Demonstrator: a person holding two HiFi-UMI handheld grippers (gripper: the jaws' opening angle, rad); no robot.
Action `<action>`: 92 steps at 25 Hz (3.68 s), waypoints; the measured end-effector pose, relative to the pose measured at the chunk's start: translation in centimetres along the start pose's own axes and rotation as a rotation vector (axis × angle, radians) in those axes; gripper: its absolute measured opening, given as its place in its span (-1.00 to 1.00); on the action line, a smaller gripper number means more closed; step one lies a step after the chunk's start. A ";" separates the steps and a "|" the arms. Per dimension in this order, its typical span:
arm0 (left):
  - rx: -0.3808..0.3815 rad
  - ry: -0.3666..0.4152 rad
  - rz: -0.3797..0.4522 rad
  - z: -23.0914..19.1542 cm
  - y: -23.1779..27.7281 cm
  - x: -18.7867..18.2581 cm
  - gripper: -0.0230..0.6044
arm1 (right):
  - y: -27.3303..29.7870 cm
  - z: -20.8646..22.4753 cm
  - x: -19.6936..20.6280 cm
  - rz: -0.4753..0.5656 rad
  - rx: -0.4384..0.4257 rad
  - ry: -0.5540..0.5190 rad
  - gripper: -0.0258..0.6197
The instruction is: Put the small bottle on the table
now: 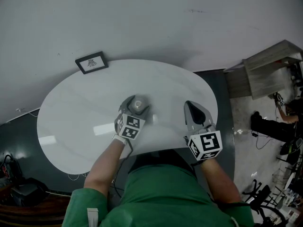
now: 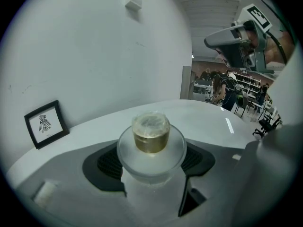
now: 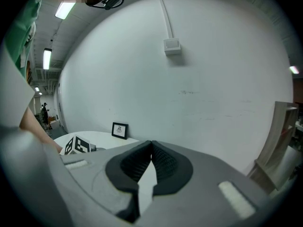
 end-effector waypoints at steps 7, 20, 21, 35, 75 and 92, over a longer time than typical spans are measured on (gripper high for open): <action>0.010 -0.004 -0.015 0.1 0.5 1.0 0.18 | -0.2 0.0 0.3 -0.004 -0.002 0.005 -0.91; -0.017 -0.053 0.033 0.2 -1.8 -0.6 0.24 | -0.2 -0.2 0.1 0.013 -0.017 0.017 -0.91; -0.023 -0.066 0.049 0.1 -2.4 -0.9 0.24 | -0.1 -0.3 0.1 0.015 -0.019 0.021 -0.91; -0.189 -0.186 0.371 -2.2 -12.4 -9.8 0.23 | 1.1 -0.7 -3.5 0.137 -0.063 0.011 -0.91; -0.545 -0.250 0.635 -5.9 -26.5 -18.9 -0.87 | -0.7 -0.1 -16.1 0.381 -0.102 -0.048 -0.91; -0.547 -0.250 0.605 -6.1 -26.1 -18.1 -0.87 | -0.2 0.0 -15.6 0.375 -0.079 -0.049 -0.91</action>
Point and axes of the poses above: the fingertips, and each gripper's own axes: y forward along the fingers, z to its right, x out of its underside, the point moved 9 cm from there along -y, backward along the fingers, and after that the axes turned 5 degrees about z, right-handed, at the moved point
